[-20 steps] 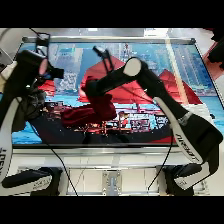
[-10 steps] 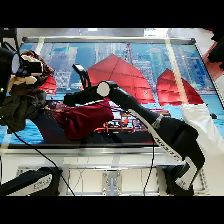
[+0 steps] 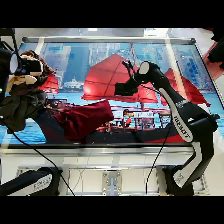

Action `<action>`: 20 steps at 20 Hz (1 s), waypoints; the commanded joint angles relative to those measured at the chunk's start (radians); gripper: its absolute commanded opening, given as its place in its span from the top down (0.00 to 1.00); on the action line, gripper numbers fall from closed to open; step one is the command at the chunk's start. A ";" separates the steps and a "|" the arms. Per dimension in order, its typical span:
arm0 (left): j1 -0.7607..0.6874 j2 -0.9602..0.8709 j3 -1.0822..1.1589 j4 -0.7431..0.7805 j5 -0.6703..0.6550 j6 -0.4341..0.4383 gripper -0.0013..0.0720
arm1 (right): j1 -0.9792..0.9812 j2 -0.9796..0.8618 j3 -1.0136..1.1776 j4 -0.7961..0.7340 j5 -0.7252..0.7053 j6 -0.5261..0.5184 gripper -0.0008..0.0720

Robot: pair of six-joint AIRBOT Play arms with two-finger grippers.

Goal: Fold the shirts.

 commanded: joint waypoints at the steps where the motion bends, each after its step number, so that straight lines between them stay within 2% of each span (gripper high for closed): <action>1: 0.001 0.001 0.001 -0.003 0.011 -0.007 0.96 | -0.086 -0.060 -0.072 0.201 0.043 -0.080 0.29; 5: 0.001 0.001 0.001 -0.004 0.011 -0.007 0.96 | -0.064 -0.166 -0.074 0.356 0.038 -0.169 0.27; 10: 0.001 0.001 0.001 -0.022 0.010 -0.007 0.96 | 0.006 -0.242 -0.074 0.466 -0.020 -0.221 0.27; 15: 0.001 0.001 0.001 -0.023 0.003 -0.007 0.96 | 0.079 -0.257 -0.074 0.491 -0.082 -0.228 0.27; 16: 0.001 0.001 0.001 -0.023 0.000 -0.006 0.96 | 0.085 -0.257 -0.074 0.497 -0.088 -0.228 0.31; 17: 0.001 0.001 0.001 -0.023 -0.002 -0.006 0.96 | 0.087 -0.257 -0.074 0.500 -0.090 -0.228 0.44; 19: 0.001 0.001 0.001 -0.023 -0.003 -0.006 0.96 | 0.087 -0.257 -0.074 0.521 -0.090 -0.248 0.93; 20: 0.001 0.001 0.001 -0.022 -0.003 -0.005 0.96 | 0.079 -0.257 -0.069 0.532 -0.087 -0.252 0.95</action>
